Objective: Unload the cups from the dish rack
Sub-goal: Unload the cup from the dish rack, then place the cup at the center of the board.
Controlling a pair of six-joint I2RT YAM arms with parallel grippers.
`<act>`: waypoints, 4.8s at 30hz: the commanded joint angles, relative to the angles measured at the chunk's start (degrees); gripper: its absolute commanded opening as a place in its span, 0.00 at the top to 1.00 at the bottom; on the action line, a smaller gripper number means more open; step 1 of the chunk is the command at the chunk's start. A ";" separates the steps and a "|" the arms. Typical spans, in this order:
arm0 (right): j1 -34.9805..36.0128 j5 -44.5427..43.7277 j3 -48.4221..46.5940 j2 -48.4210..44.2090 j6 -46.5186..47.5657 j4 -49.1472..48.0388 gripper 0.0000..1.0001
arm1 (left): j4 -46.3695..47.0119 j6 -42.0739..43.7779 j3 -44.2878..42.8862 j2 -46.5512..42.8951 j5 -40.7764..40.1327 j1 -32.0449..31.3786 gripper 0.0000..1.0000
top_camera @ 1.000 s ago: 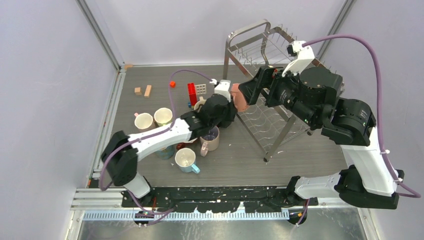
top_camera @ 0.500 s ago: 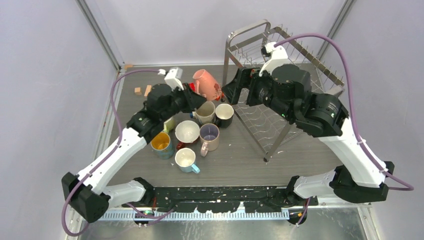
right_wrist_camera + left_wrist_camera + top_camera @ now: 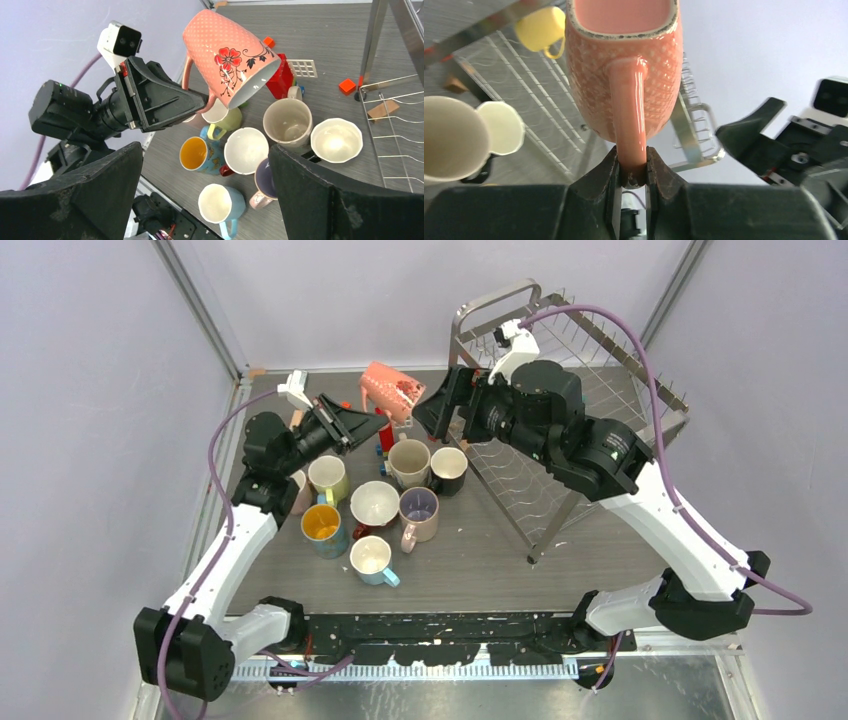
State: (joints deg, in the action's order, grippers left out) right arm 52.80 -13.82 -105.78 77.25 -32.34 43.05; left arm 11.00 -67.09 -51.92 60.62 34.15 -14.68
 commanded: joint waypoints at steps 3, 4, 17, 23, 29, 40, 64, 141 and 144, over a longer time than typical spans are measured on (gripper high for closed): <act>-2.07 4.47 2.59 -0.10 -5.50 -9.34 0.02 | 29.56 -18.35 1.02 0.95 7.44 0.61 1.00; -2.44 4.99 2.92 0.03 -6.17 -10.17 0.03 | 31.52 -19.98 1.29 1.37 7.38 0.61 1.00; -5.69 9.87 3.61 3.28 -13.54 -20.32 0.23 | 41.90 -28.80 3.86 2.75 7.35 0.52 1.00; -5.71 10.36 4.44 4.34 -16.08 -23.38 0.33 | 42.60 -29.41 5.01 2.31 7.01 -0.14 1.00; -5.71 9.50 5.44 4.32 -17.77 -25.42 0.47 | 43.71 -29.41 6.01 2.66 6.01 -1.48 1.00; -5.69 7.47 7.10 4.18 -18.95 -27.23 0.60 | 47.22 -30.83 7.56 3.74 3.50 -4.89 1.00; -5.69 3.71 -1.61 3.24 -9.45 -8.86 0.99 | -9.04 3.56 6.77 -11.52 -4.17 -5.10 0.09; 20.30 -2.73 26.57 21.59 -9.15 6.10 0.87 | -38.12 25.87 -12.09 -3.31 -16.75 -2.51 0.00; 20.32 -3.33 25.68 21.58 -9.10 7.10 0.79 | -38.11 25.96 -11.96 -3.32 -16.60 -2.46 0.00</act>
State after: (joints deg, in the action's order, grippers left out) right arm 73.08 -14.94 -77.14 99.35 -42.00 49.76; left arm -28.12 -42.52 -63.53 57.52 16.53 -17.50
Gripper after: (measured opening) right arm 0.170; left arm 0.996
